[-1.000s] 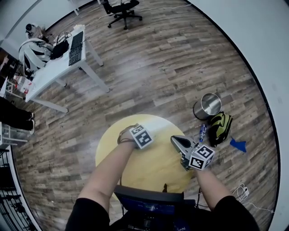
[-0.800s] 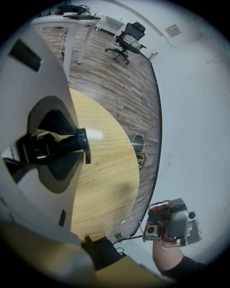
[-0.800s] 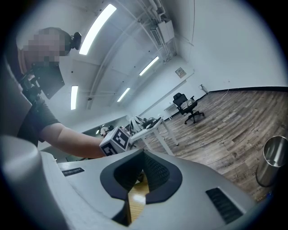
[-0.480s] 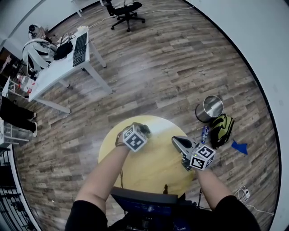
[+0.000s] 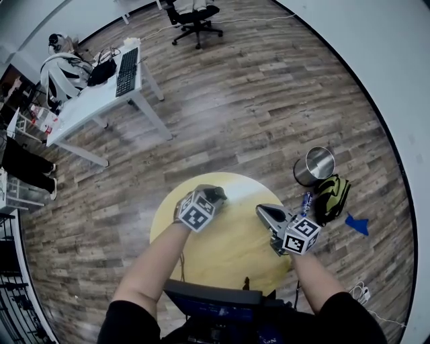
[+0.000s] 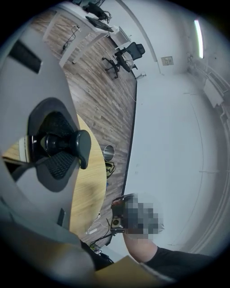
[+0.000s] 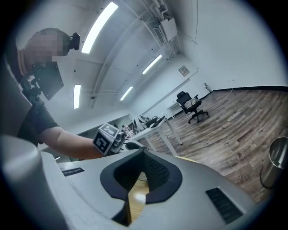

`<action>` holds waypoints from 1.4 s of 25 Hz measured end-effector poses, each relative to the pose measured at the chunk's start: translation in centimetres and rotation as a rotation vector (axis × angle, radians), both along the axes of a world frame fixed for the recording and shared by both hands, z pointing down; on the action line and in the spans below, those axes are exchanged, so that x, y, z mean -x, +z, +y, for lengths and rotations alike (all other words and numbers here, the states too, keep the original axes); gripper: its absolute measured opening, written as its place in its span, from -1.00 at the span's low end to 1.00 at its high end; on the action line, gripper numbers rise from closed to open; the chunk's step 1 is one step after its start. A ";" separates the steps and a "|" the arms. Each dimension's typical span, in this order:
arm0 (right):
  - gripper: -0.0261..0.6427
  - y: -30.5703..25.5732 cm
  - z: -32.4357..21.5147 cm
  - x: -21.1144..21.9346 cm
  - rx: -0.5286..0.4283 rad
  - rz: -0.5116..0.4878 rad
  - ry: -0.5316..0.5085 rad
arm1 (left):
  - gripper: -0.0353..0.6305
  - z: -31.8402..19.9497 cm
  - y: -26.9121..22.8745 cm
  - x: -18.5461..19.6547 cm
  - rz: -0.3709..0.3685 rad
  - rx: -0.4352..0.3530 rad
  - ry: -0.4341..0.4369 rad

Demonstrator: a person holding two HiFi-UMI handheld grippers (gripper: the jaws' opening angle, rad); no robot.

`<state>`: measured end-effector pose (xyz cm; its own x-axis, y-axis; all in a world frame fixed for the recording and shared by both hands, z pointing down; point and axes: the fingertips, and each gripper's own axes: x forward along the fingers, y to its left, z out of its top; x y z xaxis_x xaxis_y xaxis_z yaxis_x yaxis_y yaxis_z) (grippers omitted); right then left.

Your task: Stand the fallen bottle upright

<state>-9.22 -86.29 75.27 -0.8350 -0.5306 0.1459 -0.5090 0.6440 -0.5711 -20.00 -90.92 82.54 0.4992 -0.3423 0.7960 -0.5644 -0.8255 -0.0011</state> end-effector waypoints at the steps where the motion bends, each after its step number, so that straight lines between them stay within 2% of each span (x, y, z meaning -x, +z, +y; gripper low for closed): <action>1: -0.93 0.0 0.1 0.1 0.000 0.000 -0.001 | -0.54 0.2 -0.1 0.2 0.017 -0.014 -0.009; 7: -0.93 0.0 0.5 1.1 -0.006 0.009 -0.017 | -0.53 1.3 -0.3 1.8 0.129 -0.090 -0.073; 14: -0.93 -0.4 1.0 2.5 -0.007 0.009 -0.030 | -0.52 3.0 -0.5 3.9 0.159 -0.114 -0.091; 24: -0.93 -1.3 2.0 4.7 -0.019 0.016 -0.058 | -0.50 4.9 -0.6 6.4 0.292 -0.161 -0.182; 25: -0.93 -1.5 2.1 4.9 -0.021 0.018 -0.060 | -0.46 5.1 -0.6 6.5 0.301 -0.161 -0.186; 27: -0.93 -1.8 2.3 5.1 -0.024 0.020 -0.064 | -0.24 5.5 -0.7 6.4 0.310 -0.154 -0.190; 29: -0.93 -2.1 2.4 5.4 -0.031 0.025 -0.067 | -0.18 5.7 -0.7 6.4 0.302 -0.151 -0.200; 32: -0.93 -2.8 3.0 5.7 -0.038 0.028 -0.074 | -0.12 6.2 -0.7 6.5 0.267 -0.164 -0.212; 35: -0.93 -3.1 3.6 5.8 -0.041 0.028 -0.077 | 0.11 6.8 -0.4 6.0 0.223 -0.184 -0.207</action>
